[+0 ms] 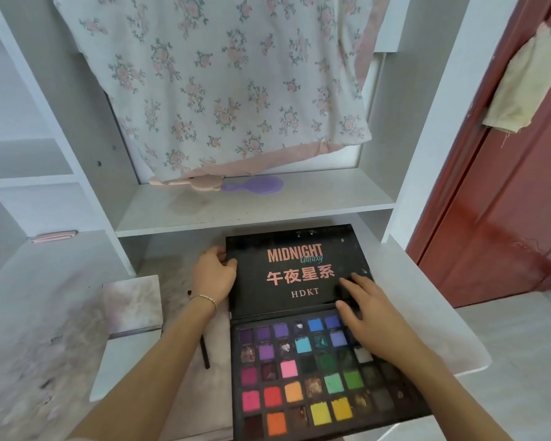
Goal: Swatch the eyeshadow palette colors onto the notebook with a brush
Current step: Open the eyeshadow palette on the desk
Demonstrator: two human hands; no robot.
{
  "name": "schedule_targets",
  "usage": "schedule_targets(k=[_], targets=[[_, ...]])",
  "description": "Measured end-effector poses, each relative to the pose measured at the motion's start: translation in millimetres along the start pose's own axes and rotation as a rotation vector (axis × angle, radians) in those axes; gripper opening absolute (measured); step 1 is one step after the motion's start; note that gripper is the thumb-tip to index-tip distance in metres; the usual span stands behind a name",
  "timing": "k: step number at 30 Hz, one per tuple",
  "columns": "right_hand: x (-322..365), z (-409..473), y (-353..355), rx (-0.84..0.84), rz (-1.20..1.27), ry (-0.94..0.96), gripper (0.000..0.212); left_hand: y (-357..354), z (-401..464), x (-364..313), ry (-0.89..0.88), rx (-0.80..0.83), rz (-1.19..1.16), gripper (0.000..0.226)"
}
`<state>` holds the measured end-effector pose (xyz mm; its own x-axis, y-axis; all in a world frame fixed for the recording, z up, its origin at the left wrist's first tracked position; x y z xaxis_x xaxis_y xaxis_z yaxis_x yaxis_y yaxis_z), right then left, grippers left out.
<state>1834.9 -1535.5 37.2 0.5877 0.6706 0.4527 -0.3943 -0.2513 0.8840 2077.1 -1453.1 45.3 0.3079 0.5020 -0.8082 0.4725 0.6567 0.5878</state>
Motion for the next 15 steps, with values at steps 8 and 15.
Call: schedule_targets(k=[8, 15], targets=[[-21.9, -13.3, 4.3, -0.043, 0.086, -0.045, 0.038, 2.1, -51.9, 21.8, -0.247, 0.117, 0.397, 0.057], [-20.5, 0.4, -4.2, 0.04, 0.036, 0.004, 0.05, 0.9, -49.7, 25.6, -0.225, 0.265, 0.655, 0.069]])
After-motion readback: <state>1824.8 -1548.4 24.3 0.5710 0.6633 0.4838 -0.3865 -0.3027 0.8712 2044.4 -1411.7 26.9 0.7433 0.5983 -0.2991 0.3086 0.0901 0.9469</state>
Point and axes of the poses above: each hand's wrist, its own z-axis towards the middle knuckle, its own y-axis out of the back of the hand, x = y × z, the point moved 1 cm from there along z, towards the middle knuckle, and after that the axes turned 6 degrees about y, right-handed, at the moved point
